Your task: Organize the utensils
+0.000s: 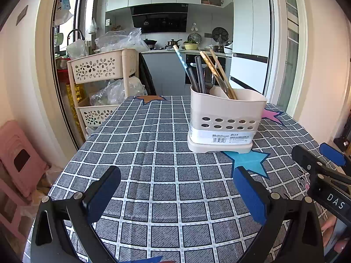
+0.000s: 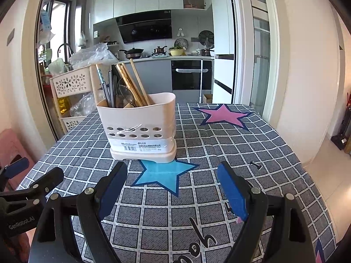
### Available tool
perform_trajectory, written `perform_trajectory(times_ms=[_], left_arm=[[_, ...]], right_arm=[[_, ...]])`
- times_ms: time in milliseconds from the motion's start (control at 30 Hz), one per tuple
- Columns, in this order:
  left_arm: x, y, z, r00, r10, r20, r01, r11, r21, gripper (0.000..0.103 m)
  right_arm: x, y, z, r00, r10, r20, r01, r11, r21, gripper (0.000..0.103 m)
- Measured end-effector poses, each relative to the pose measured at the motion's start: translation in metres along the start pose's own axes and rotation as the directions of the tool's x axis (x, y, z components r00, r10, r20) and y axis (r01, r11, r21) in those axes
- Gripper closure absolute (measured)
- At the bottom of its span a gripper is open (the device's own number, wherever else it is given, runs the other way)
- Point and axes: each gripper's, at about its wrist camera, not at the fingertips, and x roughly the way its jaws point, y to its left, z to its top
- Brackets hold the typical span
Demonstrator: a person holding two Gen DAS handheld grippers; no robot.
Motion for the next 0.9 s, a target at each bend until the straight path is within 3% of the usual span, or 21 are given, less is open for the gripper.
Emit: perform_trajectory(times_ms=[900], left_arm=[[0.0001,0.0011,0.0011,1.0,-0.001,0.0,0.001,1.0,0.001,0.0]], right_arm=[[-0.0011,-0.0013,0.0016,1.0,-0.001,0.009,0.001,1.0,-0.001,0.017]])
